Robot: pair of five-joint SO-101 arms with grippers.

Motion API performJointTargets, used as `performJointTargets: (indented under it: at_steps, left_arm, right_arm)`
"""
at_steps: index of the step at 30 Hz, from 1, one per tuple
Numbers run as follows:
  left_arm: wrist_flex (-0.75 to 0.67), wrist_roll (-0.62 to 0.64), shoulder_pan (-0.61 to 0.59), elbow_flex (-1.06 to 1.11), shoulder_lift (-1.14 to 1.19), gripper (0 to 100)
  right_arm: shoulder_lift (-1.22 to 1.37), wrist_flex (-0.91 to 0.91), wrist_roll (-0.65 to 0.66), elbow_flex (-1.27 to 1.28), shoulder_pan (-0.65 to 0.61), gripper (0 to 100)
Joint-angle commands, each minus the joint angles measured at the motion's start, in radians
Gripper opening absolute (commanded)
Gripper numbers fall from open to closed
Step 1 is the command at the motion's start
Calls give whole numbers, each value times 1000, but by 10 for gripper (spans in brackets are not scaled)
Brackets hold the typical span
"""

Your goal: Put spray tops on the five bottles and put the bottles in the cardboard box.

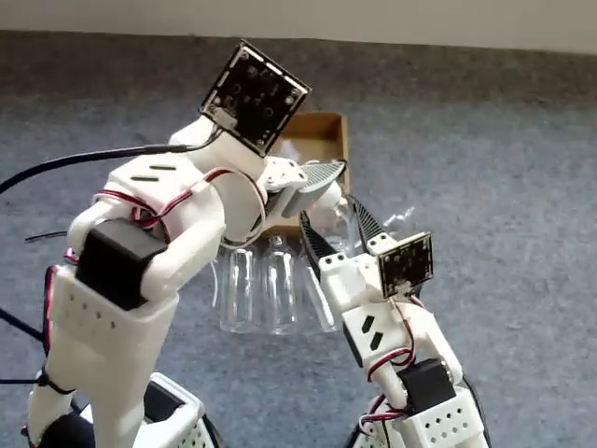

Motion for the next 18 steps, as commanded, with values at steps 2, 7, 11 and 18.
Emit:
performJointTargets:
  at_steps: [2,7,11,18]
  left_arm:
    - [26,-5,-70,-76,-4,274]
    - [110,-2,-162,-64,-39,274]
    - [132,-6,-168,113,-203,274]
    - [-137,-49,-205,700,-562,274]
  right_arm:
    - [-16,-7,14,-25,-2,5]
    - [-10,-8,14,-39,-1,5]
    - [101,-12,12,-139,-1,5]
    - [423,-10,-66,-427,-7,5]
